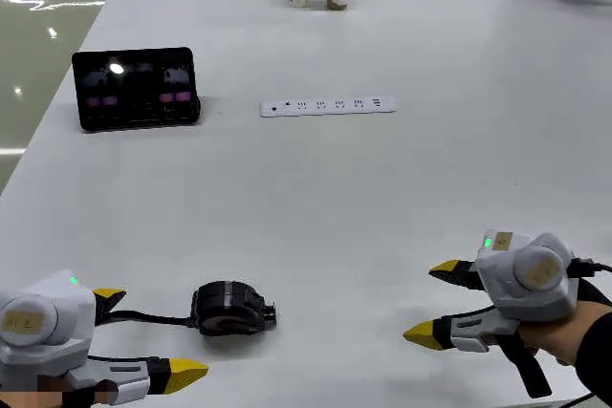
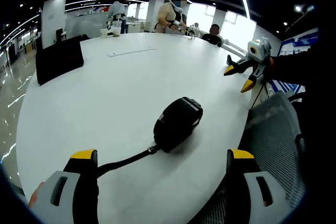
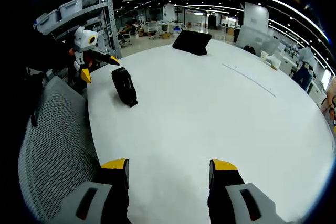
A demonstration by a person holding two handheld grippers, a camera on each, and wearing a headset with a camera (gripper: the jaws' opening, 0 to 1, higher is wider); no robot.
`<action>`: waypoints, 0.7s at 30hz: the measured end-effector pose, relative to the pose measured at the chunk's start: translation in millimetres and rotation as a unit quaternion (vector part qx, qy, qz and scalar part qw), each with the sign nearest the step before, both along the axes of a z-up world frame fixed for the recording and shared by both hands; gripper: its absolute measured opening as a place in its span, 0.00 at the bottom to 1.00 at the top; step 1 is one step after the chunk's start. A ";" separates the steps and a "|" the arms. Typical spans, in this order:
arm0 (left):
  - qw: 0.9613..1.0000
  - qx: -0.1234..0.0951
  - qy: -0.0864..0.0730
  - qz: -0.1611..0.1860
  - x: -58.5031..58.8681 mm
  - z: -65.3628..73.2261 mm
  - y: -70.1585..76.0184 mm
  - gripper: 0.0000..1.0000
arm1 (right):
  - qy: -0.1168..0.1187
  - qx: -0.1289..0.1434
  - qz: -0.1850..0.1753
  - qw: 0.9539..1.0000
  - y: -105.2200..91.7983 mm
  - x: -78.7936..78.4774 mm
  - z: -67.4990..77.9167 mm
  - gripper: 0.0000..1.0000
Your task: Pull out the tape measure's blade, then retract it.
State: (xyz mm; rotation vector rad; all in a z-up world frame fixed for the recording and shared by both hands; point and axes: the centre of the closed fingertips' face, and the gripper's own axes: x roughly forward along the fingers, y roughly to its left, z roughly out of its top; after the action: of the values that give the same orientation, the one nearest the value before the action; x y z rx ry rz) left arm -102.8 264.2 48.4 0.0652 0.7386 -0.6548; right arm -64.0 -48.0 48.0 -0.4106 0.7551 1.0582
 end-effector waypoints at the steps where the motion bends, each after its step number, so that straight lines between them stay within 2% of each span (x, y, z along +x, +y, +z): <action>1: 1.000 0.001 -0.001 -0.001 0.0 0.4 1.2 0.99 | -0.001 0.000 -0.002 1.000 -3.6 -0.2 0.4 0.61; 3: 1.000 0.009 -0.003 -0.004 -0.5 0.1 6.0 0.99 | -0.002 -0.002 -0.008 1.000 -13.3 0.2 1.6 0.64; 6: 1.000 0.005 0.000 -0.002 -2.7 2.4 11.7 0.99 | 0.001 -0.006 -0.020 1.000 -28.2 2.0 1.5 0.69; 11: 1.000 0.012 -0.010 0.003 -6.7 9.1 23.2 0.99 | -0.001 -0.010 -0.035 0.999 -48.3 3.1 0.9 0.79; 16: 1.000 0.019 -0.007 0.017 -14.8 12.2 37.7 0.99 | -0.007 -0.012 -0.037 0.999 -60.4 -7.2 6.6 0.84; 21: 0.999 0.023 -0.009 0.023 -21.5 13.7 44.3 0.99 | -0.012 -0.012 -0.040 0.999 -73.3 -16.4 13.2 0.92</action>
State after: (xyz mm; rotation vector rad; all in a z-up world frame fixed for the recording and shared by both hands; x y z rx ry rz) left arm -124.3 308.5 62.1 0.0951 0.7347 -0.5921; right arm -80.4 -121.3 61.2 -0.4087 0.7580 0.9685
